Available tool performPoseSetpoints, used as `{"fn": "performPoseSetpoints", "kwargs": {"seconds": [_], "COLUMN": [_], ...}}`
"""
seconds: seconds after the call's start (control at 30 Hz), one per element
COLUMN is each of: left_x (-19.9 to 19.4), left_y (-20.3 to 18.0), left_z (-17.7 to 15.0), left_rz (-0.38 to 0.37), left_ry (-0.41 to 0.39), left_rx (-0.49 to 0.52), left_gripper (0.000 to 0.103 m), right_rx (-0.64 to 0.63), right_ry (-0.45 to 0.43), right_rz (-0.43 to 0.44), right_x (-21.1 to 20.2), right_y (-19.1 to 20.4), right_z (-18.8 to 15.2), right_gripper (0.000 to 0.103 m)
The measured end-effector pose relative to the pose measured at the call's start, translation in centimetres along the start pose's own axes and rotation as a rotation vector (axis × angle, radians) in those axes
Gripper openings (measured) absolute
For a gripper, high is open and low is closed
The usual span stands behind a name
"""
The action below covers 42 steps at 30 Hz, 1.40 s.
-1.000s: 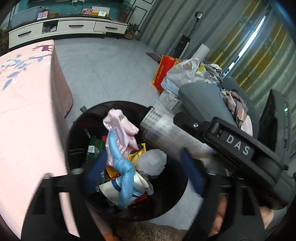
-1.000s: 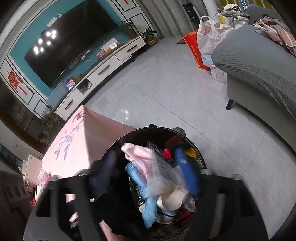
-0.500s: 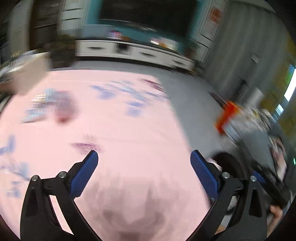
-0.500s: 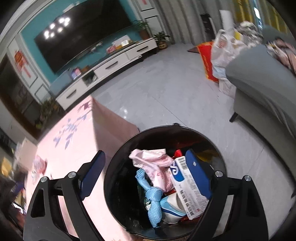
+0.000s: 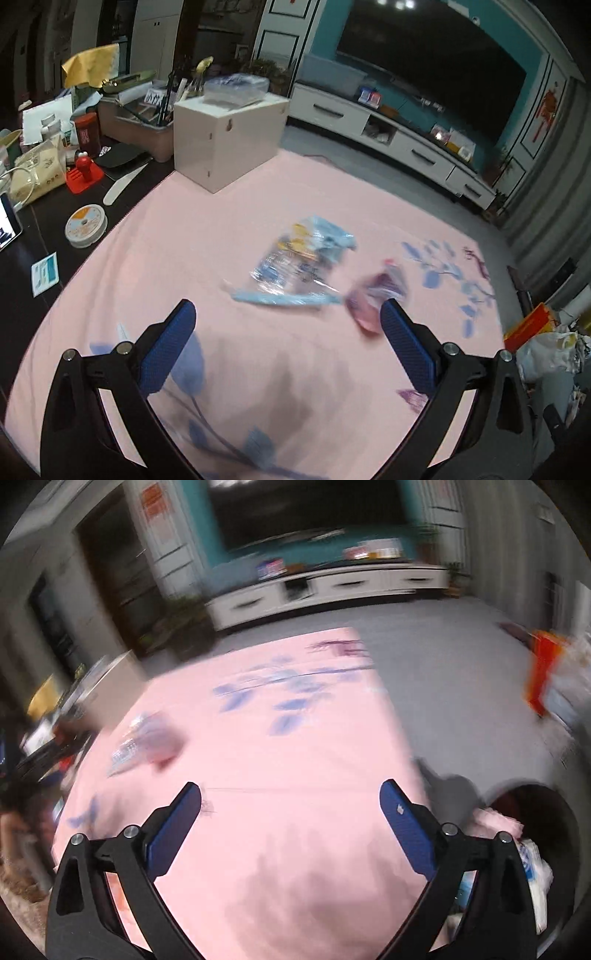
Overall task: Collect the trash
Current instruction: 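Move both grippers back over the table, then grasp the clear snack bag with the left gripper while the right gripper grasps the pink plastic bag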
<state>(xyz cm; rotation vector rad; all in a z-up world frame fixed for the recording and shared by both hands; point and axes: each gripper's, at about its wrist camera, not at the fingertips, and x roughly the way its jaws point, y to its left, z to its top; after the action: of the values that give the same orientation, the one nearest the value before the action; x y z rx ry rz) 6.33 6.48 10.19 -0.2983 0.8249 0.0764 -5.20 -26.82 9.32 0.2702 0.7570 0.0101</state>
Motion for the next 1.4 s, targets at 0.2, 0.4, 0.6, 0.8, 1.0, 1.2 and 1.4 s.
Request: {"fn": "performPoseSetpoints", "kwargs": {"seconds": [0.2,0.4,0.6,0.8,1.0,1.2,1.4], "left_x": [4.3,7.4,9.6,11.3,12.0,12.1,12.8], "left_y": [1.5,1.7,2.8,2.8,2.5,1.7,2.1], "left_z": [1.7,2.3,2.8,2.2,1.6,1.3,1.5], "left_rz": [-0.057,-0.008,-0.099,-0.118,-0.098,-0.038,-0.094], "left_ry": [0.041,0.046,0.088,0.125,0.127,0.088,0.126], "left_rx": [-0.006,0.082,0.01,-0.007,0.004,0.028,0.008], "left_gripper": [0.1,0.1,0.099,0.094,0.086,0.062,0.014], "right_rx": [-0.075,-0.125,-0.206,-0.23,-0.247,-0.226,-0.209], "right_ry": [0.029,0.066,0.084,0.135,0.121,0.119,0.109], "right_rz": [0.13,0.124,0.069,0.07,0.075,0.058,0.035], "right_x": [6.3,12.6,16.2,18.2,17.6,16.5,13.8], "right_y": [9.4,15.3,17.7,17.6,17.6,16.4,14.5], "right_z": [4.0,5.4,4.2,2.6,2.3,2.2,2.1], "right_gripper": [0.095,0.095,0.079,0.047,0.035,0.03,0.03]}}
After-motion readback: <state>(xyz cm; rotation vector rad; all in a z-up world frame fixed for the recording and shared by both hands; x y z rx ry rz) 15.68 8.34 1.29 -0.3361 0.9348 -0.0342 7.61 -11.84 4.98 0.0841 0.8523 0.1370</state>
